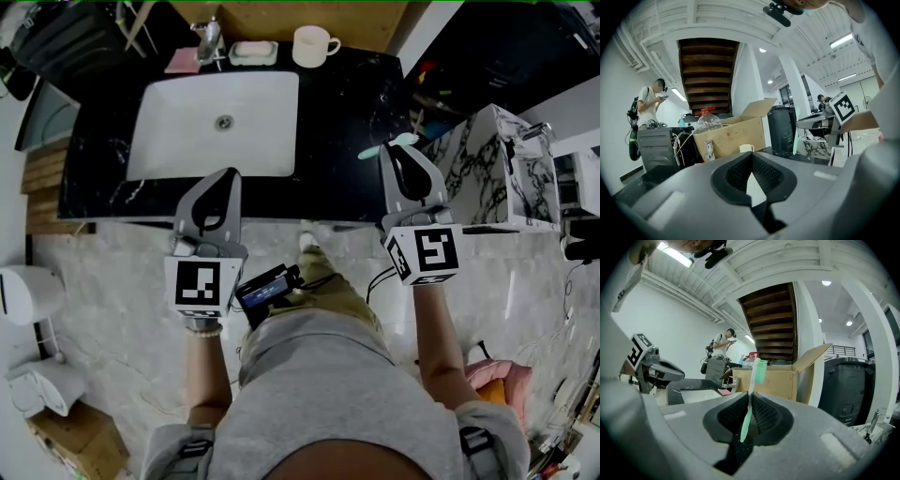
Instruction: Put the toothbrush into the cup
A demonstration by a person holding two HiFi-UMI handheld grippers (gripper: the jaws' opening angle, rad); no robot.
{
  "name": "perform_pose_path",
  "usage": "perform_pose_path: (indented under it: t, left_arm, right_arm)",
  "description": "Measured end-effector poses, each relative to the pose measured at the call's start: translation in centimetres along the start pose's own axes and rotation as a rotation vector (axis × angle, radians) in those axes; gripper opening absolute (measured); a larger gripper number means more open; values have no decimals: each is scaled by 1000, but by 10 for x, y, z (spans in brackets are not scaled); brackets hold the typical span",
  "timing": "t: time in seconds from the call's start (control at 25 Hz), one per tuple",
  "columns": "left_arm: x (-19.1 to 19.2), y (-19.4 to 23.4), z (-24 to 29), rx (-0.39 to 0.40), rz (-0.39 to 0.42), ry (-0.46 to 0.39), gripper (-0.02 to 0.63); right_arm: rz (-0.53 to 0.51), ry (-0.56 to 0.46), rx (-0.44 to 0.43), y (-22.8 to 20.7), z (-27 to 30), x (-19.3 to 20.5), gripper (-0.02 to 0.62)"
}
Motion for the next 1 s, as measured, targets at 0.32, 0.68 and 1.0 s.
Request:
perform_pose_path:
  t: [0.32,0.68,1.0]
  left_arm:
    - [-11,13,28,-33,3,11,11]
    - [-13,25,50,-73,-24,28,11]
    - [-14,34,65,-116,-40,45,11]
  right_arm:
    - [-17,-15,-22,-24,39,-13,28]
    - [-44,-44,-69,-45,85,-32,28]
    - [-69,-71,-87,-61,131,-48,28]
Point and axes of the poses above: the fingertips, and each gripper's own axes: z forward along the fingers, y to its left, x out of its underside, the point moved 4 cm from there along -z, backward along the fingers, and after that the axes turned 15 degrees about y, right-handed, at the moved point
